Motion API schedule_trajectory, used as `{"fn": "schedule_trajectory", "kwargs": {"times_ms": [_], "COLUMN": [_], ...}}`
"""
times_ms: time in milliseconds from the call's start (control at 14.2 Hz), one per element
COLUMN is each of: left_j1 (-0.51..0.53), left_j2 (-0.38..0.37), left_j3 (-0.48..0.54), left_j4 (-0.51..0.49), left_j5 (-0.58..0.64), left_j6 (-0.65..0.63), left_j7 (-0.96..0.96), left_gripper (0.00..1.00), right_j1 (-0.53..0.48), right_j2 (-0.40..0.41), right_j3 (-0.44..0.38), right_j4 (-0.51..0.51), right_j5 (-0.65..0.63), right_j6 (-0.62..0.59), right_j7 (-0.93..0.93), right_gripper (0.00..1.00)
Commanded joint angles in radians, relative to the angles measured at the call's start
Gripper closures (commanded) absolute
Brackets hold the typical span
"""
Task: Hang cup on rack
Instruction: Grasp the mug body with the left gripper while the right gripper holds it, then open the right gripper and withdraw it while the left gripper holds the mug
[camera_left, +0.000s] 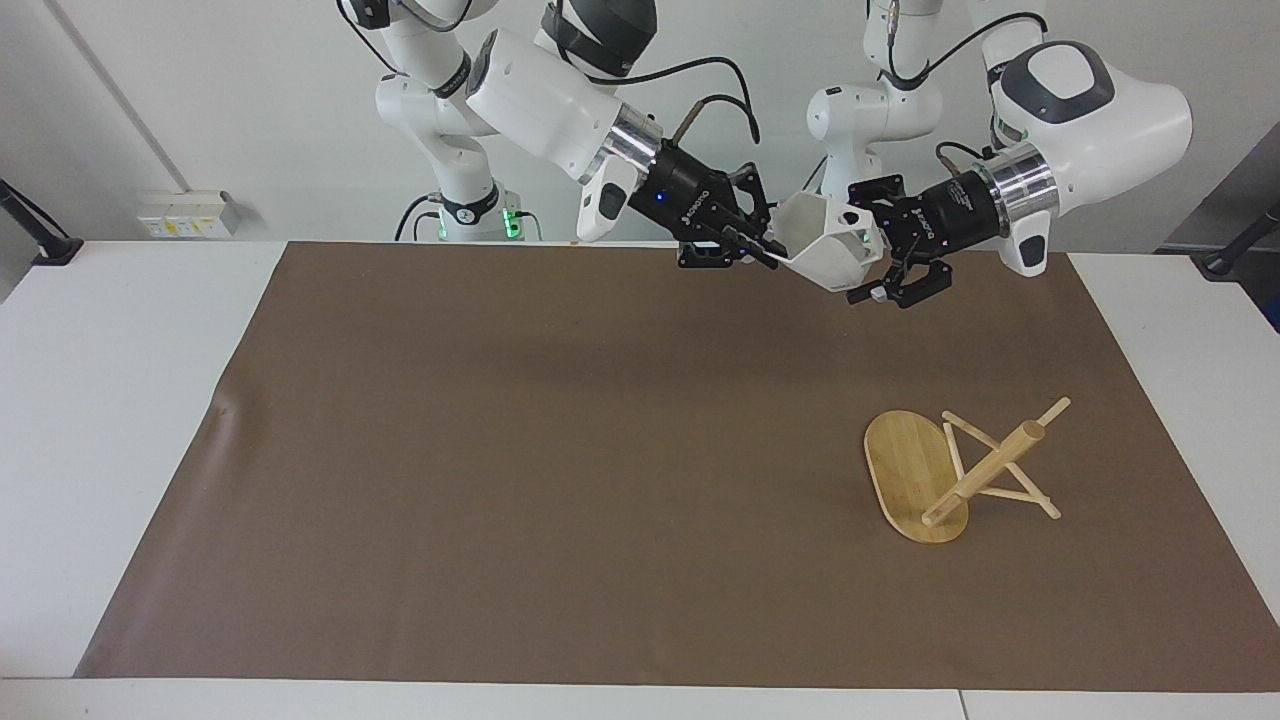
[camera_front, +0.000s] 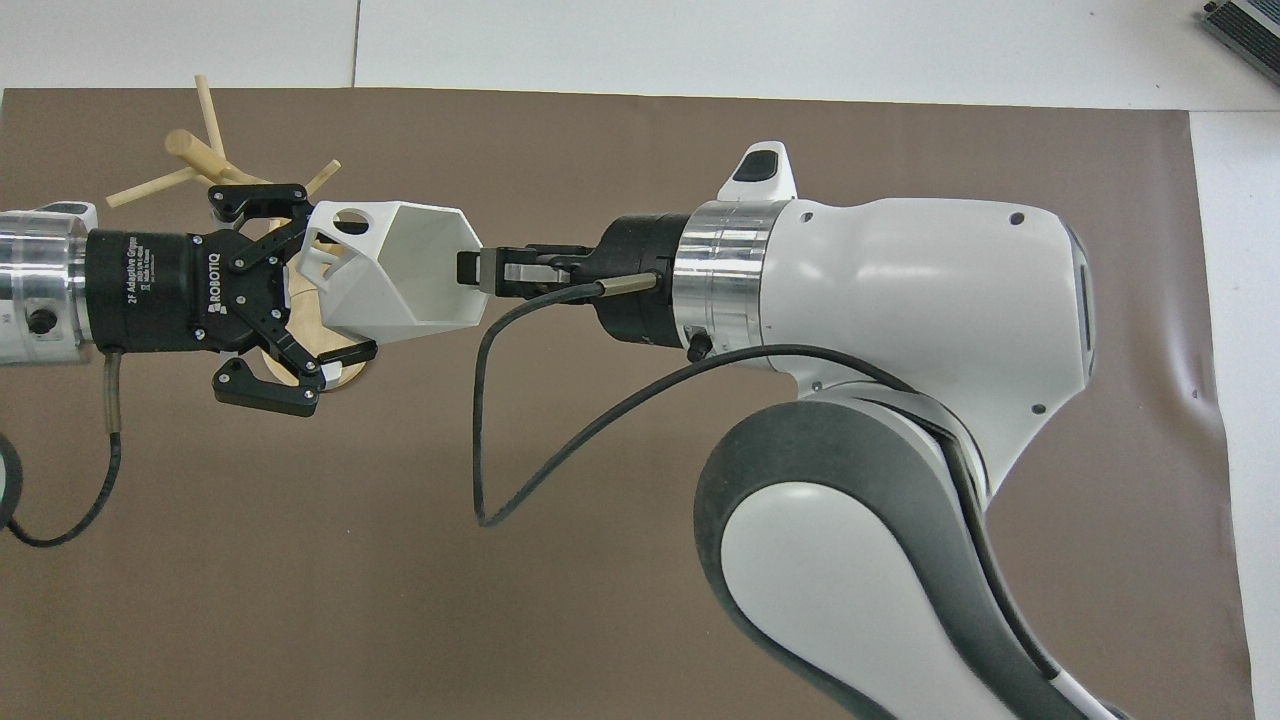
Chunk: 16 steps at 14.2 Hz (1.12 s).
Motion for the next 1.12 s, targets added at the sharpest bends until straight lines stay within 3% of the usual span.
{"fn": "schedule_trajectory", "kwargs": {"times_ms": [0, 211, 351, 492, 632, 772, 983, 1053], "left_j1": [-0.005, -0.002, 0.001, 0.004, 0.004, 0.004, 0.004, 0.004], "left_j2": [0.024, 0.023, 0.023, 0.023, 0.021, 0.018, 0.013, 0.012], "left_j3": [0.004, 0.002, 0.000, 0.002, 0.004, 0.005, 0.007, 0.007], "left_j4": [0.019, 0.020, 0.023, 0.031, 0.037, 0.039, 0.034, 0.034], "left_j5": [0.026, 0.025, 0.025, 0.025, 0.025, 0.026, 0.026, 0.025], "left_j6": [-0.012, -0.018, -0.024, -0.046, -0.050, -0.058, -0.061, -0.064], "left_j7": [0.012, 0.011, 0.009, 0.009, 0.008, 0.014, 0.052, 0.052], "left_gripper": [0.00, 0.00, 0.05, 0.16, 0.42, 0.75, 0.96, 1.00], "right_j1": [-0.006, -0.006, -0.006, -0.006, -0.006, -0.006, -0.006, -0.006], "right_j2": [-0.013, -0.013, -0.014, -0.013, -0.013, -0.013, -0.013, -0.013], "right_j3": [0.014, 0.014, 0.014, 0.014, 0.014, 0.014, 0.014, 0.014], "right_j4": [-0.011, -0.011, -0.011, -0.011, -0.011, -0.010, -0.010, -0.011], "right_j5": [0.002, 0.001, 0.001, 0.002, 0.002, 0.002, 0.002, 0.002], "right_j6": [0.017, 0.017, 0.017, 0.017, 0.017, 0.017, 0.017, 0.017], "right_j7": [-0.015, -0.015, -0.015, -0.015, -0.013, -0.012, -0.010, -0.009], "right_gripper": [1.00, 1.00, 1.00, 1.00, 1.00, 1.00, 1.00, 0.88]}}
